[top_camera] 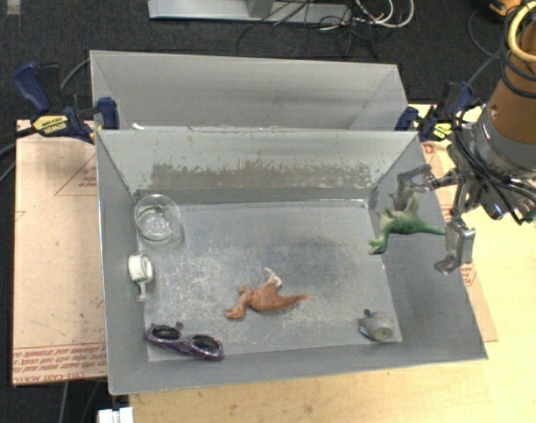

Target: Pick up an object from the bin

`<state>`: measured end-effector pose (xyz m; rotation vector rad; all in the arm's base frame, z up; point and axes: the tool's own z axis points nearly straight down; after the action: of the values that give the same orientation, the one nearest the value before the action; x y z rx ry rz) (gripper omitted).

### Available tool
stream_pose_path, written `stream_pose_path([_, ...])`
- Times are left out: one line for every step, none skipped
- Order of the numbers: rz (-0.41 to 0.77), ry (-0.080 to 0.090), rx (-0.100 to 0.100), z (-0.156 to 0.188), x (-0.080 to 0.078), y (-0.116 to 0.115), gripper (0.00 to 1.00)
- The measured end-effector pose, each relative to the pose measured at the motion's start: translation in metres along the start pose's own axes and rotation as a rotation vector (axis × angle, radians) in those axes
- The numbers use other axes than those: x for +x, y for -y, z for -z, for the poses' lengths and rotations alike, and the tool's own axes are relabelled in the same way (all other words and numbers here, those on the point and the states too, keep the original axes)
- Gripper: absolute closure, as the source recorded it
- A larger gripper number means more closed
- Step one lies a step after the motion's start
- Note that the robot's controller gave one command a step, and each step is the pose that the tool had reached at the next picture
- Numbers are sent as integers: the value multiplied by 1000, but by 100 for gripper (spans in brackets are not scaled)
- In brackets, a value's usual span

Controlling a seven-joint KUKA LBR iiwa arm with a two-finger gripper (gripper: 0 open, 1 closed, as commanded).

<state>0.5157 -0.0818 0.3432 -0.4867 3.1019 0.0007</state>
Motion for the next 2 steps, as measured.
stream_pose_path([259, 2, -2, -8, 8, -4, 0])
stream_pose_path([147, 4, -2, -13, -54, -56, 0])
